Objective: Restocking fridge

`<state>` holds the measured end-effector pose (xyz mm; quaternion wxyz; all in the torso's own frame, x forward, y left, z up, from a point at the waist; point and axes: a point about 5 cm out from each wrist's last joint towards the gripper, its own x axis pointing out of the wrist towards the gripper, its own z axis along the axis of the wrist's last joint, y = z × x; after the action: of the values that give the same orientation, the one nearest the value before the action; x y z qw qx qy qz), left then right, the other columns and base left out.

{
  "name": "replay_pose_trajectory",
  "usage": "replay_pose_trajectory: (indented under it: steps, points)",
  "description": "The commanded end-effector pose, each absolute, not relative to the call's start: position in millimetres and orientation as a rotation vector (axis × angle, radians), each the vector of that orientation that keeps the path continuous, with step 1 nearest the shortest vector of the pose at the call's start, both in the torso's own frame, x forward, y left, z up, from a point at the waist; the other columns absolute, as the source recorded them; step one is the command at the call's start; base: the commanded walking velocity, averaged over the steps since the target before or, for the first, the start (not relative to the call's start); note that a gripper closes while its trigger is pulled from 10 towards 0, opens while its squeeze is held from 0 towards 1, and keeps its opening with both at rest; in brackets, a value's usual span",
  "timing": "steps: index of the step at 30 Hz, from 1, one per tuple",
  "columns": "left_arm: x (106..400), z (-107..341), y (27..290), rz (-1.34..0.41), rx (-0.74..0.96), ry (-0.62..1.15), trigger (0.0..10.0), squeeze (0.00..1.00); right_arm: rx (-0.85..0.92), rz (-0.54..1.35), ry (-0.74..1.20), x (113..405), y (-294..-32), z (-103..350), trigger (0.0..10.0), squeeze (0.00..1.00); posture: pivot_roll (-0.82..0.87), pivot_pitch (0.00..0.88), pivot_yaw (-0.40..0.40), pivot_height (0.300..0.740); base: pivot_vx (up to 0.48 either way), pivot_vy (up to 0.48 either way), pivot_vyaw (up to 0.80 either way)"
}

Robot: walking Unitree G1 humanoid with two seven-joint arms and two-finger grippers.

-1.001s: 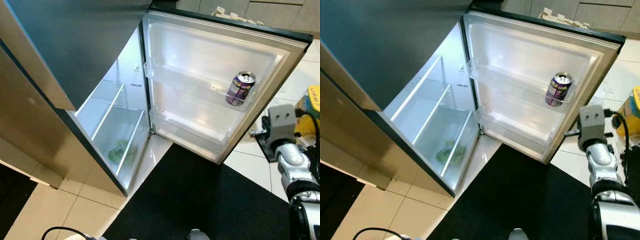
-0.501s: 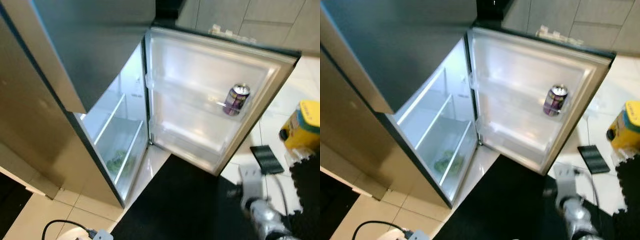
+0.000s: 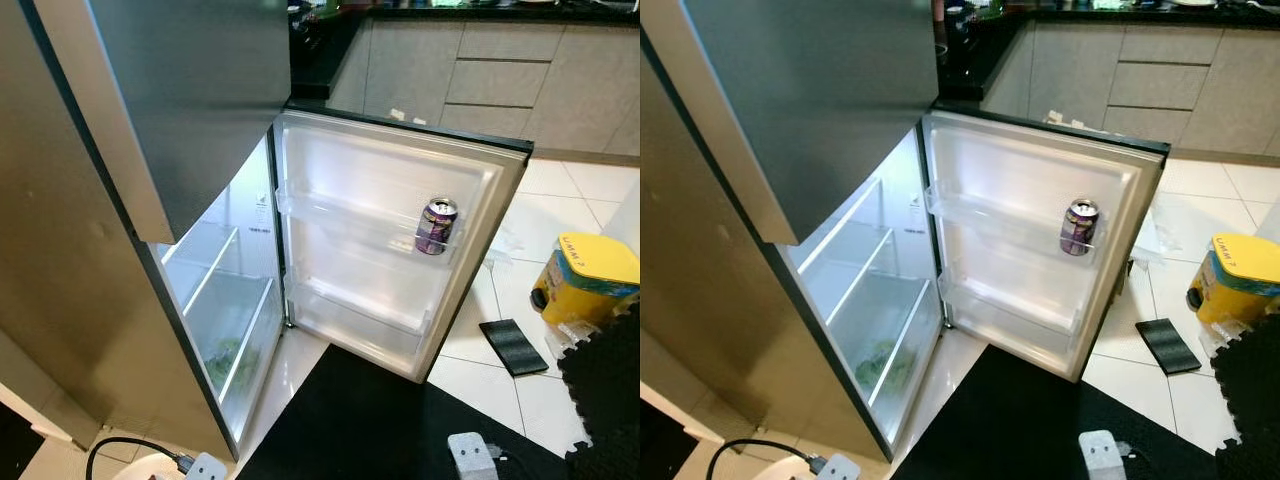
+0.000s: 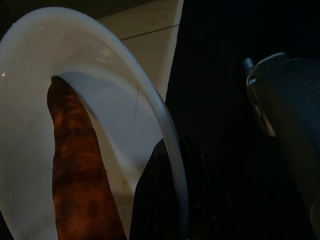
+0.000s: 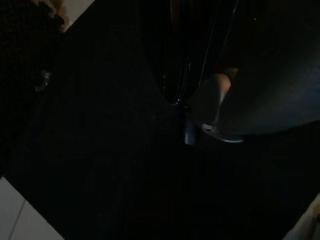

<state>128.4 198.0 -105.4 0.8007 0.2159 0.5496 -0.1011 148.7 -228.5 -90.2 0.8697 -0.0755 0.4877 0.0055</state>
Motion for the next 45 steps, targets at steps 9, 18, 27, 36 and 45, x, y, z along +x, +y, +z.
replay_pose_trajectory:
  steps: [9, 18, 27, 36, 45]
  points:
    - [129.6, -104.5, 202.6, -0.197, 0.453, 1.198, 10.0, 0.0, -0.234, 0.111, 0.992, 169.9, -220.0, -83.5, 10.0, 0.0, -0.14, 0.0, 0.024, 0.74, 0.0, -0.43, 0.0]
    - [126.6, -105.7, 201.4, -0.202, 0.446, 1.208, 10.0, 0.0, -0.209, 0.18, 1.026, 162.7, -211.0, -88.1, 10.0, 0.0, -0.14, 0.0, 0.024, 0.74, 0.0, -0.447, 0.46]
    - [125.4, -106.2, 200.5, -0.207, 0.444, 1.211, 10.0, 0.0, -0.206, 0.183, 1.034, 159.8, -211.1, -89.3, 10.0, 0.0, -0.14, 0.0, 0.029, 0.74, 0.0, -0.448, 0.74]
    - [127.3, -105.6, 200.3, -0.205, 0.445, 1.204, 10.0, 0.0, -0.223, 0.159, 1.027, 159.9, -212.8, -89.1, 10.0, 0.0, -0.14, 0.0, 0.032, 0.74, 0.0, -0.365, 0.45]
    - [129.3, -105.0, 200.0, -0.21, 0.447, 1.198, 10.0, 0.0, -0.187, 0.166, 0.94, 177.2, -209.3, -80.8, 10.0, 0.0, -0.15, 0.0, 0.038, 0.74, 0.0, 0.0, 0.0]
